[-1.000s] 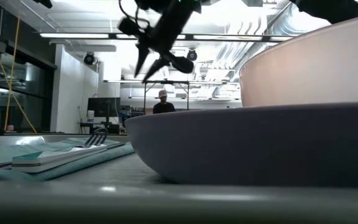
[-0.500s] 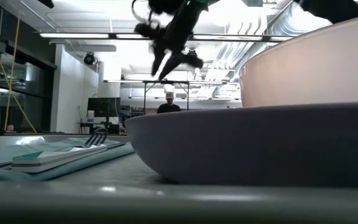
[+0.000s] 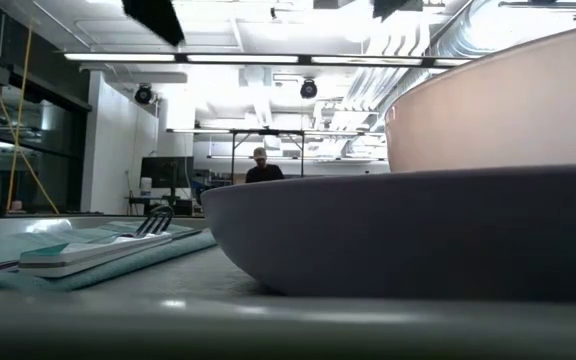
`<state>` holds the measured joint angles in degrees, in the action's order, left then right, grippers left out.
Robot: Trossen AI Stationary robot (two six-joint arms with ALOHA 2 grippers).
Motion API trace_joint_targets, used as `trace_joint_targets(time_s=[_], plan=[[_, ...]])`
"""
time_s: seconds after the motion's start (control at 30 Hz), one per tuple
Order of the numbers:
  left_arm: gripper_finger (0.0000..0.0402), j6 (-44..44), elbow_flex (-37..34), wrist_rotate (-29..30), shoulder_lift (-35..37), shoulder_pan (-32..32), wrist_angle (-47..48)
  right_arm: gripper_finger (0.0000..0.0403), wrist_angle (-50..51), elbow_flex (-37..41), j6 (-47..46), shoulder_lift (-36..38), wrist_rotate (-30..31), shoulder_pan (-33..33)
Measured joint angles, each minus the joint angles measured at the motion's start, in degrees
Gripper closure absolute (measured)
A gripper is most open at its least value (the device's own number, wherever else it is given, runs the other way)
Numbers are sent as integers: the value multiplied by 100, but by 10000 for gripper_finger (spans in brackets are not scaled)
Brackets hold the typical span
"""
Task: Set up tray
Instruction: Put the violet spoon on the light green table napkin to the left of the violet fork
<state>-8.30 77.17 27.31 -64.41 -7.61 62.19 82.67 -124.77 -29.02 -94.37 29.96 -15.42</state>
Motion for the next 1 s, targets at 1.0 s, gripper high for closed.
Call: trace_joint_targets(time_s=[1.0], plan=[[163, -3030, 0, -2155, -2196, -2229, -166, 334, 732, 7, 1224, 2797, 716, 697]])
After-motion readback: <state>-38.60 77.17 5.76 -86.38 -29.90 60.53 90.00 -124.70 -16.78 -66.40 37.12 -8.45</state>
